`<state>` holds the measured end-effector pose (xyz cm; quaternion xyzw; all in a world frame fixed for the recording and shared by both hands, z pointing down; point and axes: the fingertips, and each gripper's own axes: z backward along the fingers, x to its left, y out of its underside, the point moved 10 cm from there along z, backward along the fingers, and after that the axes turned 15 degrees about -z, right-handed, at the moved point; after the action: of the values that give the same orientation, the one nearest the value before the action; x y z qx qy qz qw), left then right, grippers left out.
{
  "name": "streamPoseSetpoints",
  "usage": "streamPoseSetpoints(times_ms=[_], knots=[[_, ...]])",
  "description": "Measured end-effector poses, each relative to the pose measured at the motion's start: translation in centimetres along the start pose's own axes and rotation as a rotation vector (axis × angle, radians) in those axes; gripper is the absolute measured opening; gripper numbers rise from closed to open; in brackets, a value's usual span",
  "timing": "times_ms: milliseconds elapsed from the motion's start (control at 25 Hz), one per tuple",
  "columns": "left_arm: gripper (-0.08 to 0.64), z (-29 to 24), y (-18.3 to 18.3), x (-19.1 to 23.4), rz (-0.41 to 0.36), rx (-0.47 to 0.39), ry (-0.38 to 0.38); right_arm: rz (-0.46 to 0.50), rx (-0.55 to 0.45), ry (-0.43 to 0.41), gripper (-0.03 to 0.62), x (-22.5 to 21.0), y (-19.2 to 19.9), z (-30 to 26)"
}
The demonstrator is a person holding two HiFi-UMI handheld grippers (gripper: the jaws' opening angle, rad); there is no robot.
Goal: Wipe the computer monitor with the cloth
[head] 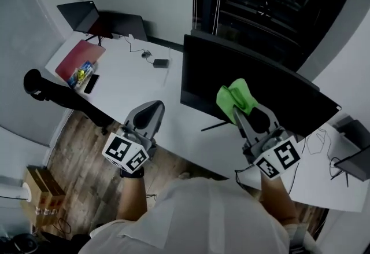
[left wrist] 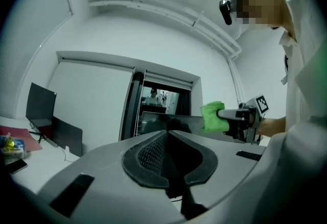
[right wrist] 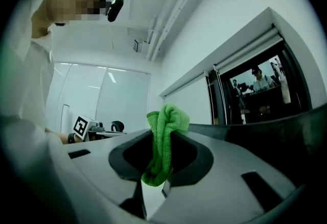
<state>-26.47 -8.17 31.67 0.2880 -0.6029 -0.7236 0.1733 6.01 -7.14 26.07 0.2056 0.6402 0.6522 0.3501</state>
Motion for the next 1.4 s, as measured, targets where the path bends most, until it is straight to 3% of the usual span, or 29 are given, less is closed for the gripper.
streamPoseSetpoints(times_ms=[200,440,600,920,1160,1400], knots=[[0.021,-2.2,0.2,4.6,0.012,-0.038,0.069,0.092,-0.062,0.019,0.071,0.3,-4.2,-6.0],[0.021,-5.3,-0.3,8.7,0.002,-0.056,0.152,0.214,-0.096,0.111,0.071,0.1,-6.9,-13.5],[0.021,-6.4,-0.2,10.1,0.005,-0.071,0.184,0.291,-0.066,0.184,0.071,-1.0,-7.4,-18.1],[0.021,-6.9,1.0,11.7,0.040,-0.077,0.220,0.311,0.041,0.274,0.071,-2.7,-5.2,-24.4],[0.021,-6.9,1.8,12.9,0.052,-0.076,0.223,0.318,0.090,0.311,0.071,-2.6,-4.0,-26.2],[0.021,-7.3,2.2,13.4,0.064,-0.083,0.232,0.424,0.192,0.408,0.071,-2.0,-4.5,-26.5]])
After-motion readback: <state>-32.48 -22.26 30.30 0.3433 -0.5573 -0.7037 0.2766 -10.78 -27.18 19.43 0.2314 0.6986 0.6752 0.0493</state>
